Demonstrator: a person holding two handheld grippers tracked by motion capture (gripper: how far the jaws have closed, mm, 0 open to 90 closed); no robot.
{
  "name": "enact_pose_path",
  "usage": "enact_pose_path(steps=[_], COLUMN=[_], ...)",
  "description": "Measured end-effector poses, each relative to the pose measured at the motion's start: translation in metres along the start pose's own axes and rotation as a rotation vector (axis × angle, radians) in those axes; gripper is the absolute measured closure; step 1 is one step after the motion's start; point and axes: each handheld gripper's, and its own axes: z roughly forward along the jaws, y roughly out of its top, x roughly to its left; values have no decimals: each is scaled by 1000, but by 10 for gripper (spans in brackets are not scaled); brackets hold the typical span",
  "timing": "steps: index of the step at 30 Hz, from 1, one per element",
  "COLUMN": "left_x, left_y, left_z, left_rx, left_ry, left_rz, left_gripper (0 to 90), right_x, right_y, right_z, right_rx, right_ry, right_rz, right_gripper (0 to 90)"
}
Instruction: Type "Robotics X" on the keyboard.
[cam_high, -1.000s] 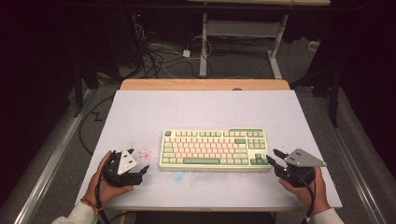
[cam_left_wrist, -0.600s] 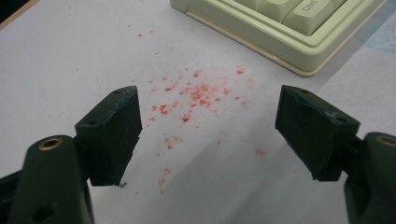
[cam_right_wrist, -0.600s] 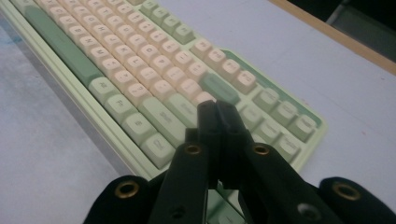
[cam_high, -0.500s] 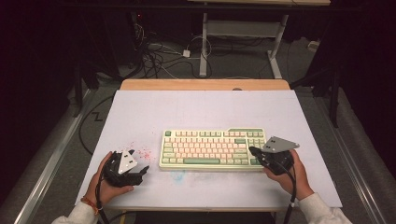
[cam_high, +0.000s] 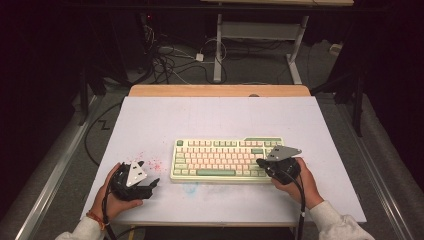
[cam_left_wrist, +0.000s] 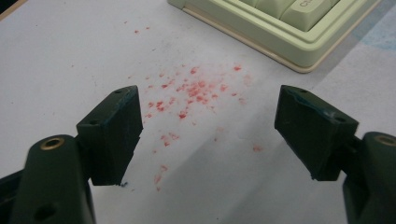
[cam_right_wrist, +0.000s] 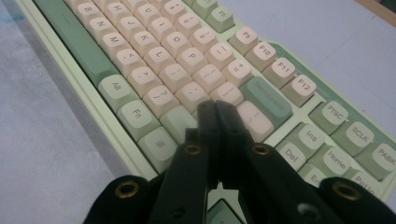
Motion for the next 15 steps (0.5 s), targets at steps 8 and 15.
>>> enact_pose_path(steps=[8, 15], left_x=[1, 7], left_y=[0, 1], left_z=[1, -2], left_rx=[2, 36], left_ry=[12, -26], left_rz=[-13, -61], left_gripper=[249, 580], right_x=[-1, 3], right_y=[-5, -7], right_z=[7, 9], right_rx=[13, 11], right_ry=[4, -6], right_rz=[4, -12], right_gripper=[900, 900])
